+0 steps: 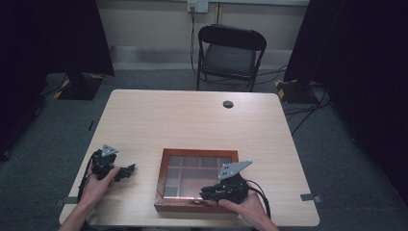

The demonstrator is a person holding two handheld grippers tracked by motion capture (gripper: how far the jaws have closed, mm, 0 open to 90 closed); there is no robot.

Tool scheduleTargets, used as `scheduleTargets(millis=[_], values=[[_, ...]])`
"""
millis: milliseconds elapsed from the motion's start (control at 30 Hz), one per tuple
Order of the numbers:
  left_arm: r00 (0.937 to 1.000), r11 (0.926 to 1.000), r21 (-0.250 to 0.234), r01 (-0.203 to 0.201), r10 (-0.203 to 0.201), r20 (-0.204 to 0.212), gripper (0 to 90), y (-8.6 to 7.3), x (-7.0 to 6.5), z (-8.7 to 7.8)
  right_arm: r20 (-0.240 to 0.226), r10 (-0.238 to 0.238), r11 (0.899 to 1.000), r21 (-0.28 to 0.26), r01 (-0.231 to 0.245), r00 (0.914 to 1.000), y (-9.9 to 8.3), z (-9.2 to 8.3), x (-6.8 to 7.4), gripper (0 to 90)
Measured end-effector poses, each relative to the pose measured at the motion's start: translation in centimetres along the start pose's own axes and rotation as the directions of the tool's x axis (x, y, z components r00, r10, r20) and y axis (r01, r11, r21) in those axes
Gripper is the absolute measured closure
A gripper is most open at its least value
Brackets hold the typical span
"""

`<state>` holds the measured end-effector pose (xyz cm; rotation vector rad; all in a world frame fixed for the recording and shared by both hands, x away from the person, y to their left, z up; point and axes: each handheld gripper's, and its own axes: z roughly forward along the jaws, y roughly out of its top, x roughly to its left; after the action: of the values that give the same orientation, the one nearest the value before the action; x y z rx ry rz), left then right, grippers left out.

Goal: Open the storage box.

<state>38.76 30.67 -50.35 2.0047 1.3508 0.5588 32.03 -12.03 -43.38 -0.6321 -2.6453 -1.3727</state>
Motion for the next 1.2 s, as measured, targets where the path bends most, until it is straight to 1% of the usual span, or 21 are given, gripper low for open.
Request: scheduleTargets(millis=[100,200,233,467,500,633,833,1033,1133,1167,1200], values=[[1.0000,1.0000,0.000,-0.001,0.001,0.000,0.0,0.0,0.0,0.0,-0.029,-0.001,1.000,0.004,0.001,0.9996,-0.1,0.5,0.3,80.0],[1.0000,1.0000,0.002,-0.004,0.004,0.000,0.0,0.0,0.0,0.0,-0.046,-0.020,0.999,0.025,0.021,0.9987,-0.3,1.1,0.7,79.9],[1.0000,1.0000,0.002,-0.003,0.003,0.000,0.0,0.0,0.0,0.0,-0.041,-0.025,0.999,0.035,0.027,0.9988,-0.3,1.3,0.8,80.2],[1.0000,1.0000,0.003,-0.004,0.004,0.000,0.0,0.0,0.0,0.0,-0.034,-0.068,0.997,0.030,0.069,0.9971,-0.4,1.5,1.0,81.3],[1.0000,1.0000,0.003,-0.003,0.003,0.000,0.0,0.0,0.0,0.0,-0.034,-0.068,0.997,0.030,0.069,0.9971,-0.4,1.5,1.0,81.3],[1.0000,1.0000,0.001,0.000,0.000,-0.001,0.0,0.0,0.0,0.0,-0.026,-0.090,0.995,0.044,0.091,0.9956,-0.2,1.5,1.2,82.3],[1.0000,1.0000,0.004,-0.001,0.001,-0.001,0.0,0.0,0.0,0.0,-0.038,-0.089,0.995,0.050,0.090,0.9953,-0.1,1.6,1.1,82.5],[0.9999,0.9999,0.010,0.013,-0.013,-0.007,0.3,0.1,-0.2,-0.1,-0.044,-0.092,0.994,0.059,0.095,0.9948,0.1,1.6,1.1,82.7],[0.9999,0.9998,0.017,-0.008,0.008,-0.007,3.2,0.1,-0.1,-0.3,-0.047,-0.097,0.993,0.057,0.100,0.9942,0.1,1.6,1.0,82.8],[1.0000,0.9999,0.014,-0.005,0.005,-0.002,5.9,0.1,-0.2,-0.3,-0.049,-0.095,0.994,0.056,0.097,0.9943,0.1,1.5,1.0,82.8],[1.0000,0.9998,0.016,-0.008,0.008,-0.001,5.9,0.1,-0.2,-0.4,-0.044,-0.097,0.993,0.062,0.099,0.9943,0.2,1.5,1.0,82.8]])
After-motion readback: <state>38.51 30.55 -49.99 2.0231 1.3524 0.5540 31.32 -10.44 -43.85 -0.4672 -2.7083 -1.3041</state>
